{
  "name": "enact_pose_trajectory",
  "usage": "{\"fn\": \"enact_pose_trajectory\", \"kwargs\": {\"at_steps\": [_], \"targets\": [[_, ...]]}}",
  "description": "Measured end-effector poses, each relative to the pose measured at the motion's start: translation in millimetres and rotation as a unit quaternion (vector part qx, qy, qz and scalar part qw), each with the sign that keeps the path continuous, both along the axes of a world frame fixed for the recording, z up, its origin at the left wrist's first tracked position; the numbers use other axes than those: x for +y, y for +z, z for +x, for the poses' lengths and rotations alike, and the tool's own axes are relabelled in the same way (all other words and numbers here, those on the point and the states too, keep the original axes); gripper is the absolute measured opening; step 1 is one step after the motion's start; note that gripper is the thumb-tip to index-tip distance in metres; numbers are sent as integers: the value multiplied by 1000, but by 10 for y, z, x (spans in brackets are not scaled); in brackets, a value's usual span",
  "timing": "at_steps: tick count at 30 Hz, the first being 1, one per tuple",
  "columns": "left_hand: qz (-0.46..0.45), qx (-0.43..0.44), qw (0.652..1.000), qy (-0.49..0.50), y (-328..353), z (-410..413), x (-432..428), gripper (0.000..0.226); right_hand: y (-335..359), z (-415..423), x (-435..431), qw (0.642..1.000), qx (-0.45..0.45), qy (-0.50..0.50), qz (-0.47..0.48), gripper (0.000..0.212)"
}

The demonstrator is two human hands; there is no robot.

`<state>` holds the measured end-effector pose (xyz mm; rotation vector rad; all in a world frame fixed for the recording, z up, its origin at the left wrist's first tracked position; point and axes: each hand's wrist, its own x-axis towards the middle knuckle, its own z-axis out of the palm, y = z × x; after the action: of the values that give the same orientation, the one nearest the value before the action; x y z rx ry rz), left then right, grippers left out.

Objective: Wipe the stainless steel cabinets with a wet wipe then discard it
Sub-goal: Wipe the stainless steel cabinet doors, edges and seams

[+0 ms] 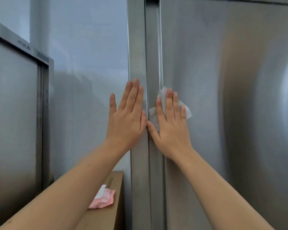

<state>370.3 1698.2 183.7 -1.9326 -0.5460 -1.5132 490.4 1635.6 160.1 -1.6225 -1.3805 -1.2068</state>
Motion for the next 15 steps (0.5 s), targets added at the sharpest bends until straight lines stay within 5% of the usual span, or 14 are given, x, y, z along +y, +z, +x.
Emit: {"fn": "enact_pose_trajectory", "kwargs": {"at_steps": [15], "targets": [[-9,-16,999,-26,1025,-19,123,61,1326,47,46,999,-20,-10,26,71]]}}
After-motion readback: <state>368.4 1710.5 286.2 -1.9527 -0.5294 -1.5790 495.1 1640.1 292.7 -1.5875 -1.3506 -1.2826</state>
